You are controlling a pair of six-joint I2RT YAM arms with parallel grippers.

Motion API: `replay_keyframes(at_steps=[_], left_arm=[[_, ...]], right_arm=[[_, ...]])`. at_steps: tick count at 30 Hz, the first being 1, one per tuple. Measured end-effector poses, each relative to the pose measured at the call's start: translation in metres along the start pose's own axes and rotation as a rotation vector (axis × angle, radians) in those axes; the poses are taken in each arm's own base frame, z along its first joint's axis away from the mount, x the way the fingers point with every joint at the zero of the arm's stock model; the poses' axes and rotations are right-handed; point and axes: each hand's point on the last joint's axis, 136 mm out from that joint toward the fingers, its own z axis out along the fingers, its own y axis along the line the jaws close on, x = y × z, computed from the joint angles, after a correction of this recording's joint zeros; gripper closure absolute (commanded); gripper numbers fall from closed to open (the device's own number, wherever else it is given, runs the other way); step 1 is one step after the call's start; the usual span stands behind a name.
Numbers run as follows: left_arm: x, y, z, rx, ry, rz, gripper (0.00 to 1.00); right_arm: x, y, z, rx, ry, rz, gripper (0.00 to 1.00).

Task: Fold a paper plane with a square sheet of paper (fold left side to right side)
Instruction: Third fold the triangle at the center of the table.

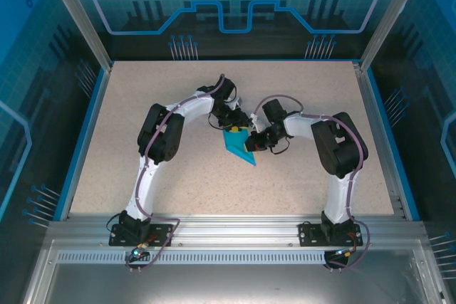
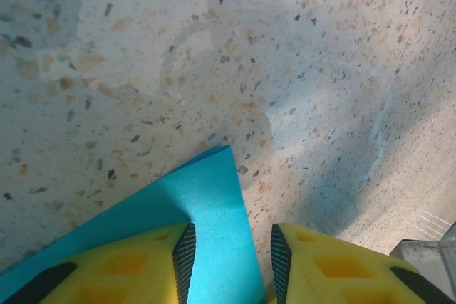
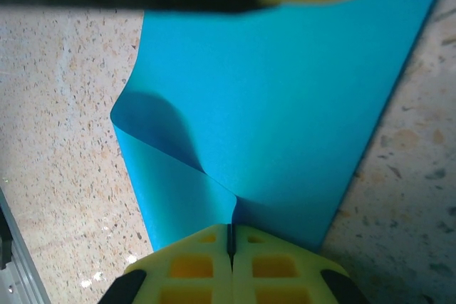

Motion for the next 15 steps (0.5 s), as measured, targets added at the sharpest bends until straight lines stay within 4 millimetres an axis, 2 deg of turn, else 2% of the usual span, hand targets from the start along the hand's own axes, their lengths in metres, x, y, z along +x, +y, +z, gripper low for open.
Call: replay_keyframes(at_steps=[4,9,13,15], left_arm=[[0.002,0.001,-0.007,-0.010,0.004,0.004,0.56],[0.005,-0.001,-0.037,-0.017,-0.033,0.000,0.54],[0.022,-0.015,-0.071,0.023,-0.085,0.023,0.61],[0.033,-0.021,-0.078,0.058,-0.089,0.024,0.65]], right_arm=[[0.000,0.000,0.000,0.000,0.002,0.001,0.96],[0.000,0.000,0.000,0.001,0.006,0.001,0.96],[0.000,0.000,0.000,0.000,0.005,-0.003,0.95],[0.000,0.000,0.000,0.000,0.006,-0.006,0.95]])
